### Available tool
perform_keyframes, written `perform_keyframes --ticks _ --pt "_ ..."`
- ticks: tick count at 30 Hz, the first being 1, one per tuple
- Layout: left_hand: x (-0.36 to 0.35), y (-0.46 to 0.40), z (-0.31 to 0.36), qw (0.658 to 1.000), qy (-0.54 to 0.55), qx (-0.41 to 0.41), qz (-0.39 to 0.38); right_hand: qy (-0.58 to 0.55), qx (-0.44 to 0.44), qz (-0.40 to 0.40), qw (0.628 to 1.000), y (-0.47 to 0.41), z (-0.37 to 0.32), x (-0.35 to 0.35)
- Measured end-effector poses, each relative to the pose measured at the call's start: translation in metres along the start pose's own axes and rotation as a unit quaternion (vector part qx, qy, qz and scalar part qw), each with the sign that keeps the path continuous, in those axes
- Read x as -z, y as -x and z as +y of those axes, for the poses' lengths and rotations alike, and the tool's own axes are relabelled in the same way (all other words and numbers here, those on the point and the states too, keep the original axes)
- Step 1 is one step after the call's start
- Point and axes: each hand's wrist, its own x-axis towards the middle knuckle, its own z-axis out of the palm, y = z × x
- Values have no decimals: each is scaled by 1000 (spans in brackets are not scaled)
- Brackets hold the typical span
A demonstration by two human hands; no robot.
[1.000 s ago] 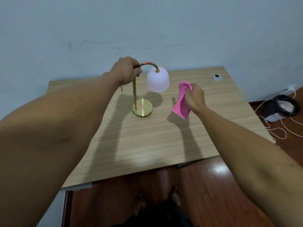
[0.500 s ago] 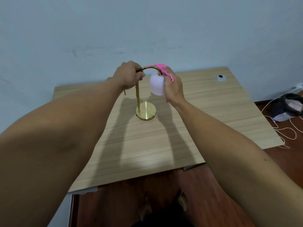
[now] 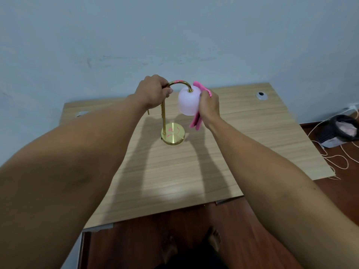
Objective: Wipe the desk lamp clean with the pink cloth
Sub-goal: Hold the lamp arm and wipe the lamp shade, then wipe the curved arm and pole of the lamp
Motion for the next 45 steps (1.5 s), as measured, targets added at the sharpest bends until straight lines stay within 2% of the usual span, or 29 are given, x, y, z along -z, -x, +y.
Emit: perform_keyframes --ticks 1,4,6,8,11,14,18,20,23,26,28,31,35,39,43,45 --pt "0 0 0 1000 -2 1 2 1 2 1 1000 2 -4 -1" --pt "1 1 1 1000 -22 -1 4 38 144 -5 989 16 -6 -8" --pt "1 1 3 999 -36 -6 2 34 189 9 981 16 2 -10" --pt "2 1 5 999 -51 -8 4 -5 129 13 992 12 -1 -9" --pt "2 1 4 998 -61 -8 5 -64 -15 -20 998 6 0 0" --pt "2 2 3 999 -49 -5 7 -121 -72 -49 989 0 14 9" --pt "3 1 0 1000 -26 4 -3 -169 -184 10 968 1 33 14" --pt "6 1 1 1000 -20 7 -12 -189 -202 37 960 4 31 15" --pt "10 1 1 999 4 21 -41 -189 -154 79 966 9 5 18" --pt "18 1 -5 995 45 36 -79 -136 -19 119 983 17 -27 9" --pt "25 -2 -12 993 69 38 -87 -146 65 145 976 22 -40 -2" --pt "31 -3 -12 992 78 32 -95 -160 133 97 973 32 -44 -26" --pt "27 3 -13 990 111 43 -75 -2 234 -9 972 48 -26 -57" --pt "24 6 -20 991 116 38 -56 164 283 -49 944 44 -2 -58" --pt "20 9 -19 994 102 32 -39 140 233 -22 962 32 -10 -55" --pt "18 8 -21 994 95 35 -35 148 236 -13 960 33 -16 -58"
